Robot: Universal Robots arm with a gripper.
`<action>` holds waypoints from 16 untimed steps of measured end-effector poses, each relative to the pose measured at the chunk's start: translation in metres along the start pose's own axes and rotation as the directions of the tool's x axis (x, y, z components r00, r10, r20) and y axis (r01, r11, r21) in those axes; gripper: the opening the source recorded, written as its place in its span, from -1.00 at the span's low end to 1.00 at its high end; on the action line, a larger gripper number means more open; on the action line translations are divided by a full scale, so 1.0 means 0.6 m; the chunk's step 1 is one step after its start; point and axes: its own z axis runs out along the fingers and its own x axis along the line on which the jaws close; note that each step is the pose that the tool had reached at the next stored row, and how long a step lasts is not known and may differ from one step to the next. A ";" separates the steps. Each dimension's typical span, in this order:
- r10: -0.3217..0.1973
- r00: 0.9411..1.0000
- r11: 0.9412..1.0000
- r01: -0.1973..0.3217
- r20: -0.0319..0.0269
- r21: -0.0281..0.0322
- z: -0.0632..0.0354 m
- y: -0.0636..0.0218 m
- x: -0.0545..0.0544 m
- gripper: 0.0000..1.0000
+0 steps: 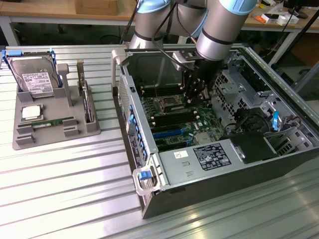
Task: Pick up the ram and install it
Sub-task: 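Insert the ram into the slot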
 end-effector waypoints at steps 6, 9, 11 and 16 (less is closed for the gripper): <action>0.000 1.000 1.000 0.000 0.000 0.000 0.002 0.008 0.032 -0.73; 0.000 1.000 1.000 0.000 0.000 0.000 0.003 0.014 0.043 -0.73; 0.000 1.000 1.000 0.000 0.000 0.000 0.004 0.017 0.047 -0.73; 0.000 1.000 1.000 0.000 0.000 0.000 0.010 0.029 0.051 -0.73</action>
